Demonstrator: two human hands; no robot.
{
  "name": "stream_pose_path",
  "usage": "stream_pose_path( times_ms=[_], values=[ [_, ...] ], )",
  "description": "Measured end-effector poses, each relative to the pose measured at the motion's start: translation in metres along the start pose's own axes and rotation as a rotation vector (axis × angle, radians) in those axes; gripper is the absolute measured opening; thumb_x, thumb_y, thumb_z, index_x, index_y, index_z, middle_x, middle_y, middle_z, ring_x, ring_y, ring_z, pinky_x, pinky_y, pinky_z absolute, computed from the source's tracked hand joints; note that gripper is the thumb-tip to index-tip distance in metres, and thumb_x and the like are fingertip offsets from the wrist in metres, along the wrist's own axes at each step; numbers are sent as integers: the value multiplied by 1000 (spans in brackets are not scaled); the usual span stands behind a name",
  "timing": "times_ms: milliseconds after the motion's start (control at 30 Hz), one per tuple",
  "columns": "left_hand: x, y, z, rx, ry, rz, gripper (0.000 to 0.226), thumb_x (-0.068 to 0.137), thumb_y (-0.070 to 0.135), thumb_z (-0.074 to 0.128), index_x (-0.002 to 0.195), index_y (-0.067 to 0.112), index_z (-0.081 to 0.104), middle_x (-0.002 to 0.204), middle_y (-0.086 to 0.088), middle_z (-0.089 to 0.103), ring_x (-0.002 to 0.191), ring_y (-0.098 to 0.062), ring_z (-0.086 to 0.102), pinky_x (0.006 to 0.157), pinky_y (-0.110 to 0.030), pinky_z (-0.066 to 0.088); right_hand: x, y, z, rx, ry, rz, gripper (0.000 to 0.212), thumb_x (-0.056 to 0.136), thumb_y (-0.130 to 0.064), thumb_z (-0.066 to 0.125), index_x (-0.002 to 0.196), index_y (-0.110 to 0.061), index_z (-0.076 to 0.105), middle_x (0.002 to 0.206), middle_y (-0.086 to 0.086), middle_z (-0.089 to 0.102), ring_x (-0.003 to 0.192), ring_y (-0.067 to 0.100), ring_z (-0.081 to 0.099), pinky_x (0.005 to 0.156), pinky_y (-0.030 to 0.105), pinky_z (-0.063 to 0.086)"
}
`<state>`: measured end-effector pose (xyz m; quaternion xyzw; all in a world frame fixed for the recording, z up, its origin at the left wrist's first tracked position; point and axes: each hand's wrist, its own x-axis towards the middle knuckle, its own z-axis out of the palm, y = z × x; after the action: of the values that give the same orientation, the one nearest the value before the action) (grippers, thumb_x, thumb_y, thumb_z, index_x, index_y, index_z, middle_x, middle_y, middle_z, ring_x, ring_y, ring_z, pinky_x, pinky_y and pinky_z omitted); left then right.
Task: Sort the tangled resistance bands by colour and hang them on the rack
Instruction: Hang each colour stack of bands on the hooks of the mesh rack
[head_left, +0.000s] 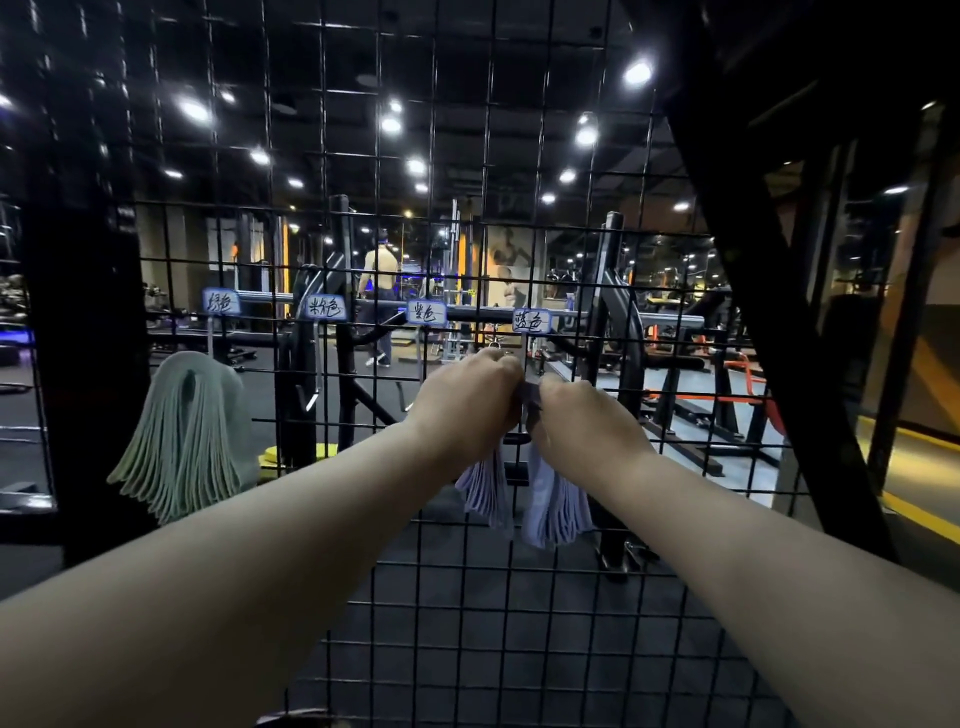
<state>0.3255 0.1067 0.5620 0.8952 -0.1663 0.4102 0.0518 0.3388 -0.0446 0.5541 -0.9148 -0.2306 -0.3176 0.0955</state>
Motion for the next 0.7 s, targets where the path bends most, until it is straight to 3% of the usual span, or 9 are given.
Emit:
stream_pose_path(
  times_ms=[100,300,500,633,700],
  values=[
    [3,1,-3,-23,-34,-5,21,94,27,59,109,19,70,109,-1,64,97,-24,64,78,-40,55,-2,1,2,29,-2,34,6,98,-19,48,99,-13,48,75,3,55,66,28,52,52,30,36],
    [-2,2,3,-89,-24,-103,20,93,25,62,110,18,70,107,-1,66,94,-23,64,75,-36,54,1,1,5,-7,-18,31,8,100,-21,49,96,-15,47,71,1,51,66,28,53,45,27,28],
    [-4,3,6,-181,-5,-183,15,90,22,65,103,15,70,99,-5,66,91,-24,62,78,-39,53,7,11,0,54,-140,-52,15,102,-21,43,109,-14,54,92,9,65,77,28,63,64,38,52],
    [-5,1,8,-226,0,-171,20,91,24,68,109,16,72,106,-3,65,95,-22,61,83,-39,54,5,17,1,84,-164,-93,28,106,-37,35,113,-16,52,98,8,65,87,29,64,71,40,51],
    [-4,-5,10,-241,-1,-162,20,91,23,67,109,16,73,104,-4,66,95,-23,61,82,-36,53,5,17,0,106,-165,-115,34,107,-41,30,108,-16,52,95,6,64,84,25,63,66,36,46]
  ],
)
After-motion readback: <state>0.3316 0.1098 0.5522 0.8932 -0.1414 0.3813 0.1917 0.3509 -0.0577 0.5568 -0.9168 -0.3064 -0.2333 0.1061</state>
